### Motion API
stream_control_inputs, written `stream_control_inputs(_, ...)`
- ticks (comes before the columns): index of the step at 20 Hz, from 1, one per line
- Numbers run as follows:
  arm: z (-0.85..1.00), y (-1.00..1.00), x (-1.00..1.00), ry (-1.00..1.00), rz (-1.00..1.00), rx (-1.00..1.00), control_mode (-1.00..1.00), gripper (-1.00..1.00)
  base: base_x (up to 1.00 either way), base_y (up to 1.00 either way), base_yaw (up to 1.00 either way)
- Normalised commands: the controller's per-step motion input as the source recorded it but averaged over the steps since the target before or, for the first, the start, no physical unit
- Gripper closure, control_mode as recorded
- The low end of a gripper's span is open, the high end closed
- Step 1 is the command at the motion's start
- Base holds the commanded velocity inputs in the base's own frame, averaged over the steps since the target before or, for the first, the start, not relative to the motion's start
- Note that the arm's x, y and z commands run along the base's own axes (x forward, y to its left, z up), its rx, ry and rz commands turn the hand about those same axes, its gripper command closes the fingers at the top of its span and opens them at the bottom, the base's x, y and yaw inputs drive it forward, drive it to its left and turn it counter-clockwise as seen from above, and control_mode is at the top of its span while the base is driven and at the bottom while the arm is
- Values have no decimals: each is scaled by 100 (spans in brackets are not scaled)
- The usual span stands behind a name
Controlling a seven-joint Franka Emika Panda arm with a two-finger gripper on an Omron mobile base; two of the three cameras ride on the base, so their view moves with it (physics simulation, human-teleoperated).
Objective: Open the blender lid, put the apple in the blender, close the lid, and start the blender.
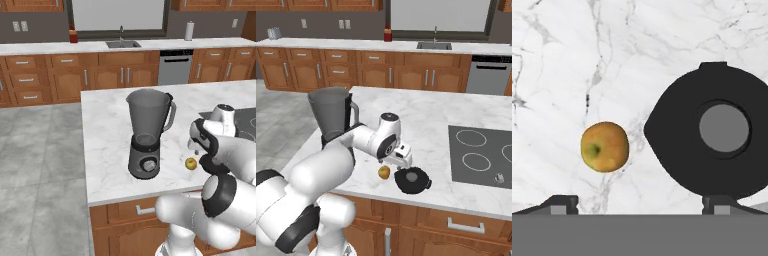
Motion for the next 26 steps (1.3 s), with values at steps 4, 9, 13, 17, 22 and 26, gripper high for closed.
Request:
stream_control_inputs(4, -35, 24, 16, 6, 0, 0, -100, -100, 0, 0, 0)
stream_control_inputs(9, -36, 13, 29, 6, 0, 0, -100, -100, 0, 0, 0)
stream_control_inputs(13, -11, 0, 41, 0, 0, 0, -100, -100, 0, 0, 0)
stream_control_inputs(17, -13, 0, 31, 0, 1, 0, -100, -100, 0, 0, 0)
stream_control_inputs(22, -24, 0, -5, 0, 0, 0, -100, -100, 0, 0, 0)
stream_control_inputs(26, -23, 0, -29, 0, 0, 0, -100, -100, 0, 0, 0)
